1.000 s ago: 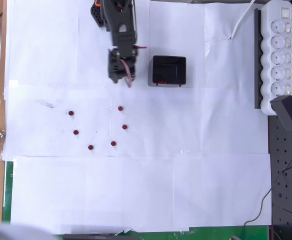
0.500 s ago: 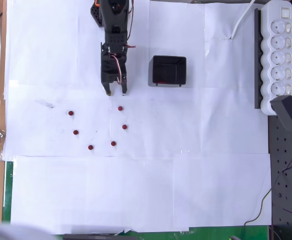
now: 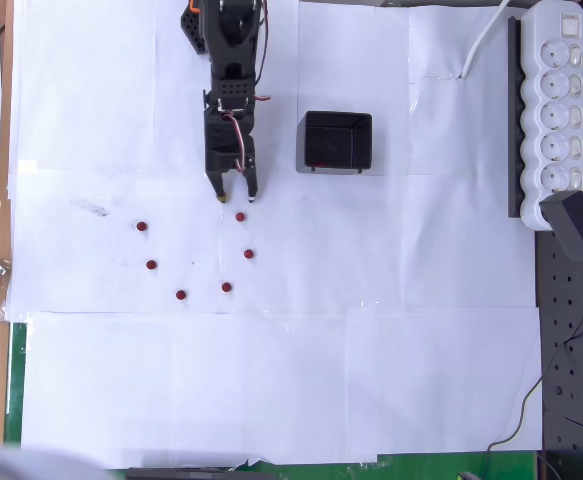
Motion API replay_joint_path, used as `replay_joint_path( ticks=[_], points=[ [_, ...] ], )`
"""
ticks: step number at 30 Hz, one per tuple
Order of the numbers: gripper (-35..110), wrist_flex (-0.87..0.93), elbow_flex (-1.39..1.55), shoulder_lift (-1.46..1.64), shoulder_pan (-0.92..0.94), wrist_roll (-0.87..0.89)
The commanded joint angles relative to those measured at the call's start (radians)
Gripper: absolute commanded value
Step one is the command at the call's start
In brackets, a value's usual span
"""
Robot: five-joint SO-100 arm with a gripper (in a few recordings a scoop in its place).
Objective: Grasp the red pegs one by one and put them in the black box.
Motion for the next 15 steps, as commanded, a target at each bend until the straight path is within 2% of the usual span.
replay_joint_path(
  ticks=[1, 15],
  points=[
    [18, -0.078, 0.025, 0.025, -0.021, -0.026],
    [18, -0.236, 0.031, 0.14, -0.012, -0.011]
  ],
)
